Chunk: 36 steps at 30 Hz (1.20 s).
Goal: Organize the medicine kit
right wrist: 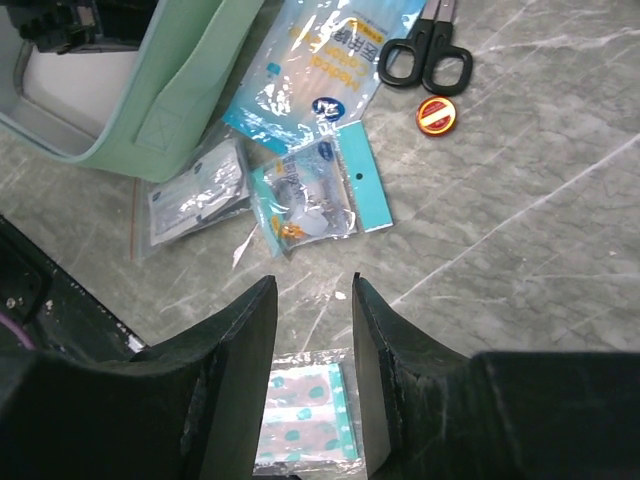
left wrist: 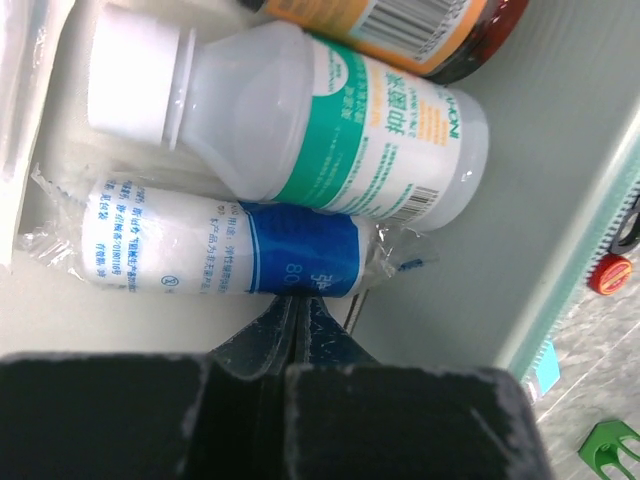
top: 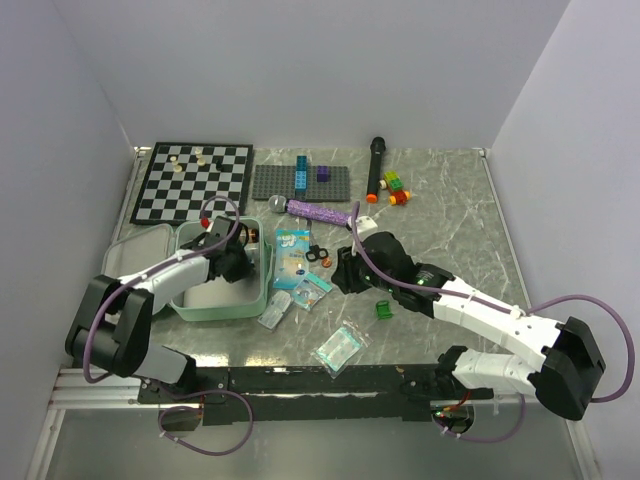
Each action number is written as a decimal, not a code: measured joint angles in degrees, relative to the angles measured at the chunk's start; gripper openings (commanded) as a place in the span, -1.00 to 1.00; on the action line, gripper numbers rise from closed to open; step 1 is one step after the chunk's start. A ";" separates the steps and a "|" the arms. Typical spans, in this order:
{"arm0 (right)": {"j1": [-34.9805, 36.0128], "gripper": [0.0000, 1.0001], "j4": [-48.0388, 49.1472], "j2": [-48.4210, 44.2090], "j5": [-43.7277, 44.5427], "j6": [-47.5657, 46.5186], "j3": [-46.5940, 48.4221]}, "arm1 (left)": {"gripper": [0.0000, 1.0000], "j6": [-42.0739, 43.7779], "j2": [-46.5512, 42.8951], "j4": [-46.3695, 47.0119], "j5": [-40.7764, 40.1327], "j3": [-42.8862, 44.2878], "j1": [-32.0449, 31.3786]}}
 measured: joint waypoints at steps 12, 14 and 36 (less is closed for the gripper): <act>-4.61 0.85 -0.76 4.00 -1.14 2.56 0.00 | -0.67 1.11 -14.34 -2.71 0.87 0.02 0.00; -5.77 1.00 -0.15 6.12 -3.30 2.86 0.22 | -0.57 1.49 -17.92 -3.13 1.18 0.02 0.00; -6.58 1.00 -1.53 14.62 22.14 2.82 16.04 | -0.13 -0.59 -43.23 -10.58 -9.09 -2.45 0.02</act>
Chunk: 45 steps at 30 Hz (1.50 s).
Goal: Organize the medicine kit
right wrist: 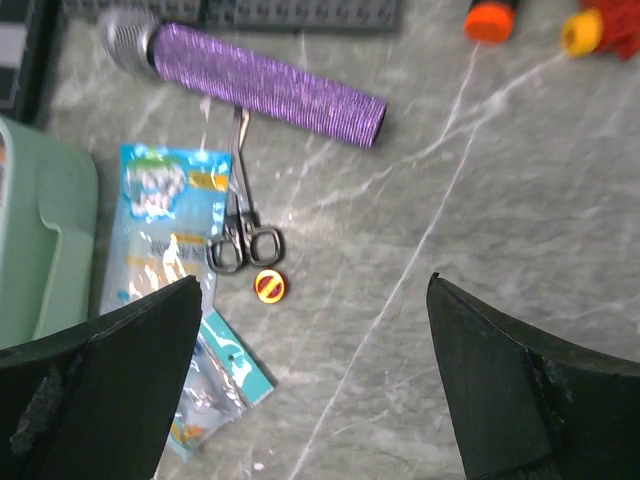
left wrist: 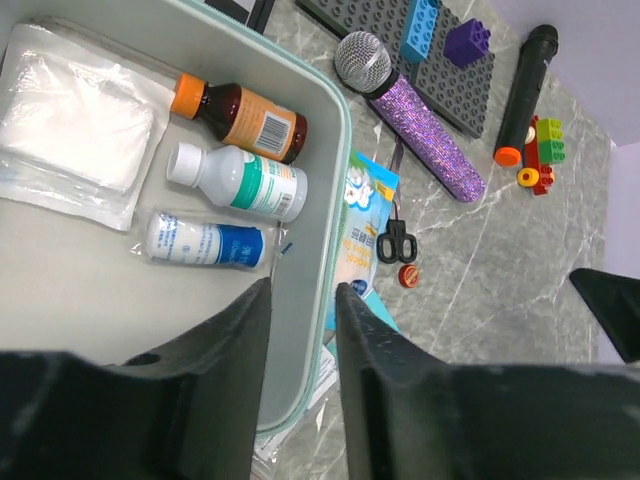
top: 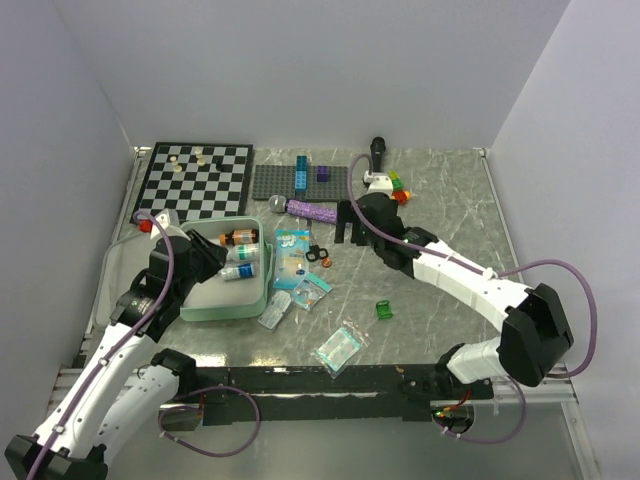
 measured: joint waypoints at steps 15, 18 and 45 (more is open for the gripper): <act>-1.09 0.22 2.27 23.34 -22.51 1.25 14.36 | 0.13 -1.16 -2.58 -0.52 -1.95 -2.25 0.00; -0.92 0.15 1.46 28.57 -25.22 2.64 18.01 | 0.12 -1.38 -2.27 -1.27 -2.27 -2.34 0.00; 4.76 -0.53 -9.38 44.44 -18.10 6.78 31.43 | 0.09 -1.60 0.76 -2.67 -2.99 -2.36 0.00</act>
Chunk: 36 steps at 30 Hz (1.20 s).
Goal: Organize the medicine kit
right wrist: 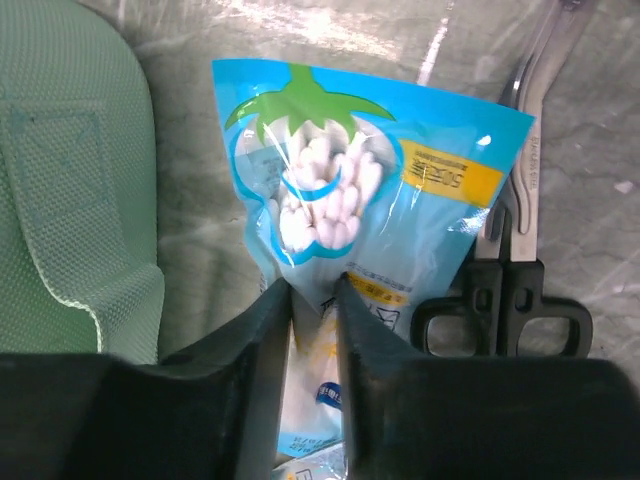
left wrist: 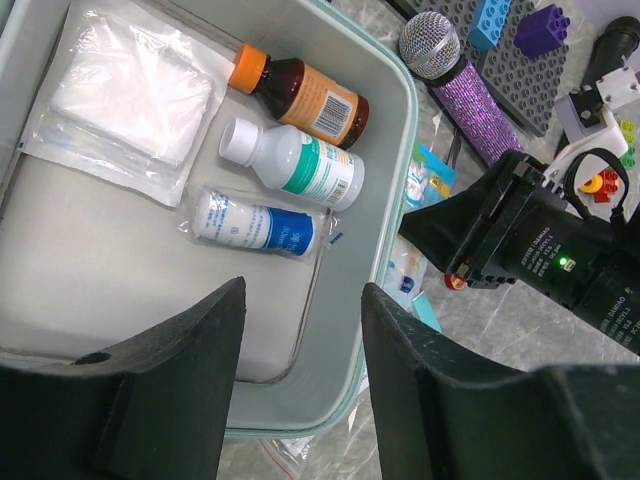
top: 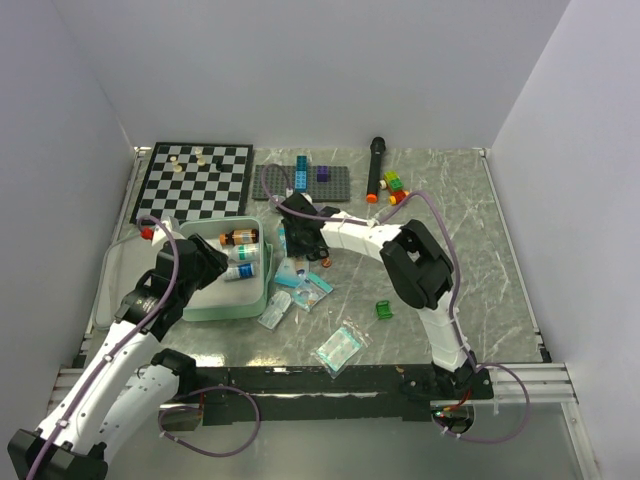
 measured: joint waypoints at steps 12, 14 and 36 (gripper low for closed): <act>-0.04 -0.83 -3.80 -6.14 4.66 -0.85 -2.80 | 0.10 0.04 -0.85 -1.62 -1.66 2.03 0.07; 0.31 -0.83 -4.44 -9.49 5.95 -1.95 -3.41 | 0.09 0.04 -1.64 -1.79 -2.01 2.58 0.07; 17.86 -0.62 27.63 -22.36 -9.70 -41.68 -15.15 | 0.09 -5.38 -10.27 -11.43 -12.39 20.11 0.11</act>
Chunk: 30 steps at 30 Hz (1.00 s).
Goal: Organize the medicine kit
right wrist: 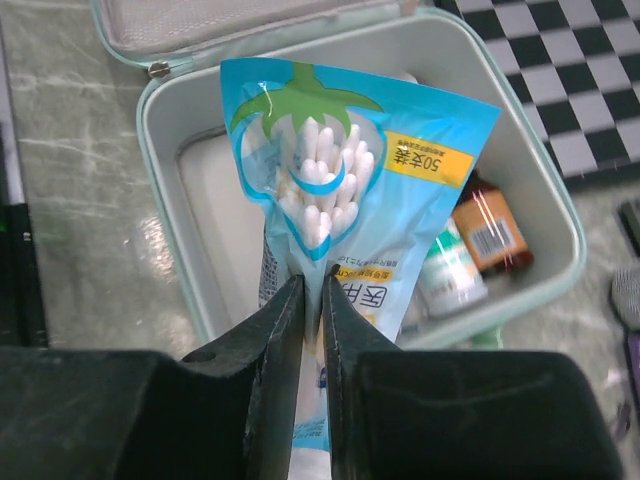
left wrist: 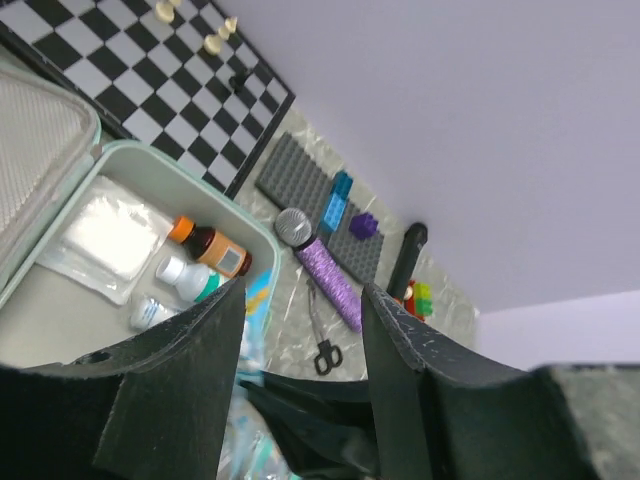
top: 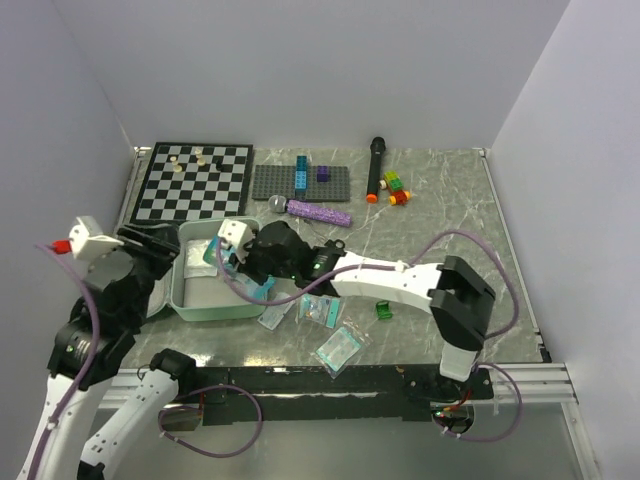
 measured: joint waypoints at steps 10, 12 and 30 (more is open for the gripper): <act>0.37 -0.64 8.94 12.39 -3.19 -11.56 6.78 | 0.09 -3.45 -3.61 -4.57 -4.37 -0.52 -0.02; 0.57 -0.64 9.27 14.53 -3.87 -13.90 8.31 | 0.09 -4.02 -5.29 -5.33 -5.81 -0.55 -0.31; 5.22 -0.04 2.43 15.58 -6.97 -34.10 3.87 | 0.10 -4.90 -8.26 -4.63 -7.37 -5.31 -0.66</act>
